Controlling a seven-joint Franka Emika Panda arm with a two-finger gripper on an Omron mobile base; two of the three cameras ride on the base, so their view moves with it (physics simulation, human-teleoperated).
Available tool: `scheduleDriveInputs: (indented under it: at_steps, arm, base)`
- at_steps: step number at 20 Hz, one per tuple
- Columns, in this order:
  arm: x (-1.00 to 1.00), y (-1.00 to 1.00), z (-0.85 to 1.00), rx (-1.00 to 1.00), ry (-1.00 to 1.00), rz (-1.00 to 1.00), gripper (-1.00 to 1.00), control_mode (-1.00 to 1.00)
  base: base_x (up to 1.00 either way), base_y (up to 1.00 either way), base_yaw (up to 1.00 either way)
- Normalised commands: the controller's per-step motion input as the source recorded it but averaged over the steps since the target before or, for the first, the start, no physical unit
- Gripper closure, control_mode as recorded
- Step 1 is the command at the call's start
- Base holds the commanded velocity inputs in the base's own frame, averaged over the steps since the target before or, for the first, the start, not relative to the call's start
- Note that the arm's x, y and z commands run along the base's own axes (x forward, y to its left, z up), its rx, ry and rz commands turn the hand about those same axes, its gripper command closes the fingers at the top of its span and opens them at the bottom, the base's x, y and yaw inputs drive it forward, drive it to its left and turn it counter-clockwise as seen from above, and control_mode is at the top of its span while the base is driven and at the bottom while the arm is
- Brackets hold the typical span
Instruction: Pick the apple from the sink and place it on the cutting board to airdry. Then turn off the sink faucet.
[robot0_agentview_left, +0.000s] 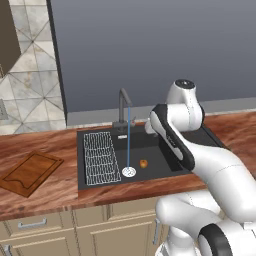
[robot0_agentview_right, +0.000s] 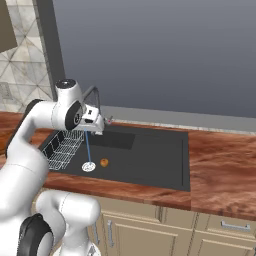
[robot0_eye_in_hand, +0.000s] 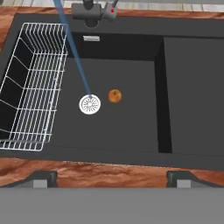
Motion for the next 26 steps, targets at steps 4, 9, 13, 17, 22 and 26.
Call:
scheduleDriveInputs:
  at_steps: [4, 9, 13, 17, 22, 26]
  arm:
    - [0.14, 0.00, -0.23, 0.00, 0.00, 0.00, -1.00, -1.00]
    - [0.19, 0.00, -0.33, 0.00, 0.02, 0.00, -1.00, -1.00]
    - [0.23, 0.00, -0.38, 0.00, 0.05, 0.00, -1.00, -1.00]
    - [0.20, 0.00, -0.38, 0.00, 0.02, 0.00, -1.00, -1.00]
    - [0.20, 0.00, -0.34, 0.00, 0.01, 0.00, -1.00, -1.00]
    - [0.14, 0.00, -0.30, 0.00, 0.00, 0.00, -1.00, -1.00]
  base:
    - [0.00, 0.00, 0.00]
    - [0.00, 0.00, 0.00]
    - [0.00, 0.00, 0.00]
    - [0.00, 0.00, 0.00]
    - [0.00, 0.00, 0.00]
    - [0.00, 0.00, 0.00]
